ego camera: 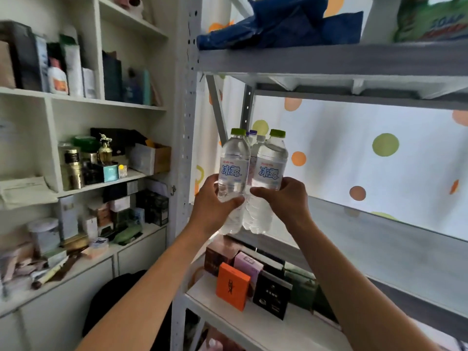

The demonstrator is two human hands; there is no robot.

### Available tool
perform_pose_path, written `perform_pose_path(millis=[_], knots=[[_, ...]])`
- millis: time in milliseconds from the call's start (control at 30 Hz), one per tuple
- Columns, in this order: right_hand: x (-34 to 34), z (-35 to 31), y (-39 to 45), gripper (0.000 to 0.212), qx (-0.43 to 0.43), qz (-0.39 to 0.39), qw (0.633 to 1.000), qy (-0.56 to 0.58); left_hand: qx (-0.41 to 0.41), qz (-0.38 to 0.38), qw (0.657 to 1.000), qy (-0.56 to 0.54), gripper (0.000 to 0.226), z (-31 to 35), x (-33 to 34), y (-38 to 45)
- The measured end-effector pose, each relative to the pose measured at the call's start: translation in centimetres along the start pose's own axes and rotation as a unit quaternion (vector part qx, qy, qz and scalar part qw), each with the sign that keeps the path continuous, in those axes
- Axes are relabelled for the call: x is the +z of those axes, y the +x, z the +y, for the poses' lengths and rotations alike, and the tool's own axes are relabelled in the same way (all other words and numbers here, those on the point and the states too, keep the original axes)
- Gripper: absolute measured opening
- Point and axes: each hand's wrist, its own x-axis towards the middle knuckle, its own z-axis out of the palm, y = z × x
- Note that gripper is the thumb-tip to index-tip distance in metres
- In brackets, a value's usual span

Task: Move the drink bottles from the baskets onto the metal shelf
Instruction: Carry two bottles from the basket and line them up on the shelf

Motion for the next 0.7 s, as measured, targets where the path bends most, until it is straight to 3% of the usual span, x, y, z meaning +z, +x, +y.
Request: perform_pose_path(millis=[300,700], knots=[[3.0,3.5,11.6,0.055,-0.01,-0.026,0.998,-0.059,-0.046,0.063,0.996,0.039,0.068,-3.0,4.7,10.5],[7.4,6.8,16.3,0.06,-0.016,-0.055,0.998,-0.023,-0.08,0.039,0.993,0.073,0.07,-8.1,8.3,17.7]])
